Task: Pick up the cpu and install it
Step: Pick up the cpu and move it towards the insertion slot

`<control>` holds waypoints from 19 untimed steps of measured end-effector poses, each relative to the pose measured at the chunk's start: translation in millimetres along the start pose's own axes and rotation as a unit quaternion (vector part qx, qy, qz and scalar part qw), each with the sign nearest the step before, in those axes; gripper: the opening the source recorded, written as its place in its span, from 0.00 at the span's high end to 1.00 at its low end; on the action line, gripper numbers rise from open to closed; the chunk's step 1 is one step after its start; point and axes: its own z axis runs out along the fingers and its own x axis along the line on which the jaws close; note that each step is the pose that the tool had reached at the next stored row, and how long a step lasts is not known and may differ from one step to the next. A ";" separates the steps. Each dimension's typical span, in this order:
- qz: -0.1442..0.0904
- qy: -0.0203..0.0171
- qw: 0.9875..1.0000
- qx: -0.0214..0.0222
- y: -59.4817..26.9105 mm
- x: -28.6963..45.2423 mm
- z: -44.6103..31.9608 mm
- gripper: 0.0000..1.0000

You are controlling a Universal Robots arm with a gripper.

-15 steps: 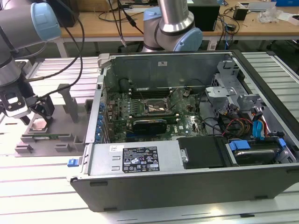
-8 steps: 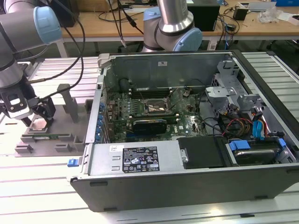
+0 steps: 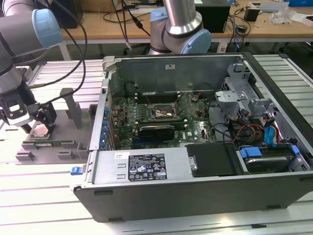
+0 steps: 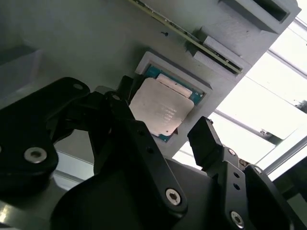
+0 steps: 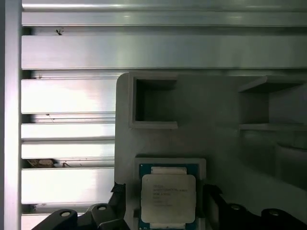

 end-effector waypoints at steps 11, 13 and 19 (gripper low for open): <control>0.000 0.000 1.000 0.000 1.6 -3.4 1.1 0.26; 0.000 0.000 1.000 0.000 1.6 -3.5 1.0 0.26; 0.000 0.000 1.000 0.000 1.6 -3.6 1.0 0.35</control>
